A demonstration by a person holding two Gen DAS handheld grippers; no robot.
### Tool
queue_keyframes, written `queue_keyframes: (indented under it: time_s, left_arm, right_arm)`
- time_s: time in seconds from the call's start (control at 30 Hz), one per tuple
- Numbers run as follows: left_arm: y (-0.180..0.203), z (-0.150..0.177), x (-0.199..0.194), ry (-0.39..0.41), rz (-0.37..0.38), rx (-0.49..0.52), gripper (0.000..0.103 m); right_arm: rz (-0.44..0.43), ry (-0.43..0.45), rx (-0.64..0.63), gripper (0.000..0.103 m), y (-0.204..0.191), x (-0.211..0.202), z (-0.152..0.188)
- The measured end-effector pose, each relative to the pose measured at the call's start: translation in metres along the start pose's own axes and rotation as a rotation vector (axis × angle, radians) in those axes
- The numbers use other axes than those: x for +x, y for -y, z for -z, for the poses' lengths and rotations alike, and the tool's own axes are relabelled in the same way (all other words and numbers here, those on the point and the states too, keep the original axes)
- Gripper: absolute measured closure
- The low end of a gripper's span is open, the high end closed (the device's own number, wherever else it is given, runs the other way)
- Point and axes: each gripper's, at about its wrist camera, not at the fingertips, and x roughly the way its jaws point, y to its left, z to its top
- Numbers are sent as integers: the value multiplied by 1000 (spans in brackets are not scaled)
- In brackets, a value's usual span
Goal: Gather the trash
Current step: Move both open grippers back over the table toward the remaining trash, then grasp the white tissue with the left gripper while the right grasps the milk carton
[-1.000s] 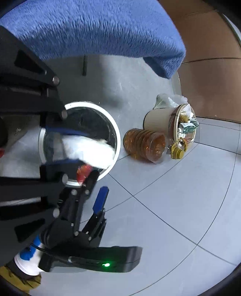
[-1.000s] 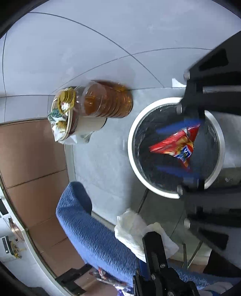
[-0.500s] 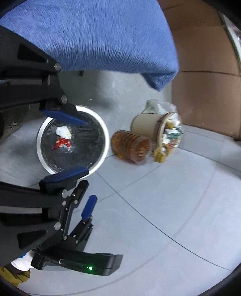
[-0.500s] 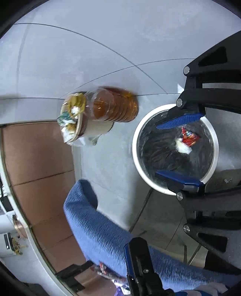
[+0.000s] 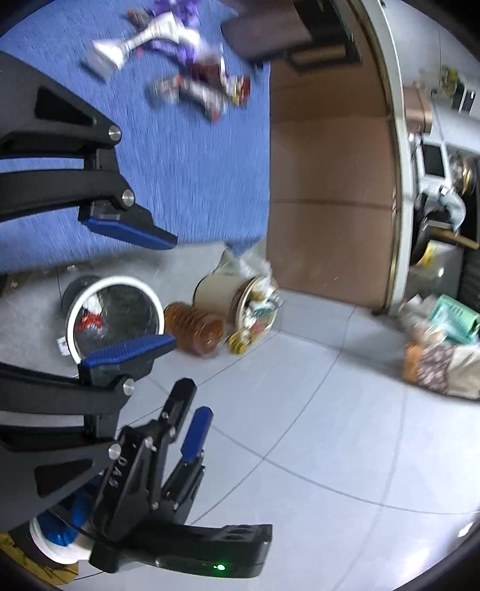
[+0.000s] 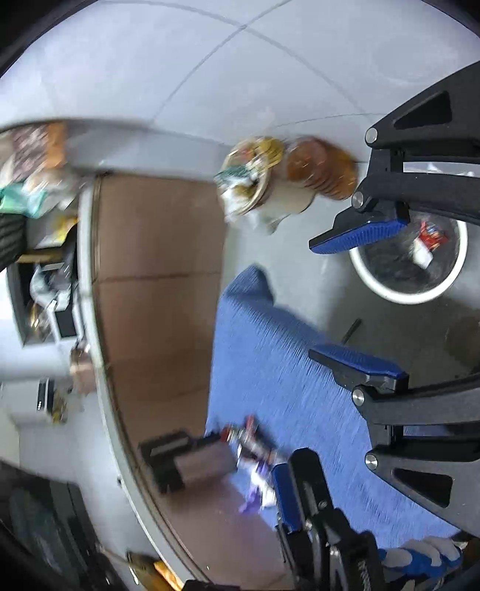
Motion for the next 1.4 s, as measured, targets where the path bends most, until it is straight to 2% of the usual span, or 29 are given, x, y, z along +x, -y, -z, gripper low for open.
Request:
queue_keyframes:
  time_s: [0.17, 0.27, 0.4, 0.63, 0.9, 1.0, 1.2, 1.4]
  left_arm:
    - [-47, 14, -56, 69, -71, -56, 57]
    - [-79, 25, -90, 111, -115, -104, 47]
    - [-120, 46, -128, 151, -191, -148, 47]
    - [-201, 92, -168, 150, -330, -239, 47]
    - [-303, 144, -195, 100, -546, -353, 47]
    - [-341, 159, -205, 100, -601, -424, 41]
    - [-396, 181, -212, 112, -637, -548, 39]
    - [-424, 193, -200, 87, -649, -609, 39]
  right_arm:
    - [-58, 35, -67, 53, -47, -13, -19]
    - [-101, 60, -91, 53, -75, -22, -32]
    - [-144, 75, -110, 51, -105, -29, -44]
    - [-176, 54, -188, 48, -157, -19, -52]
    - [-238, -22, -248, 43, -198, 24, -52]
    - [-260, -62, -281, 43, -217, 49, -51]
    - [-319, -154, -337, 42, -253, 104, -47]
    - [-359, -237, -368, 42, -279, 151, -39]
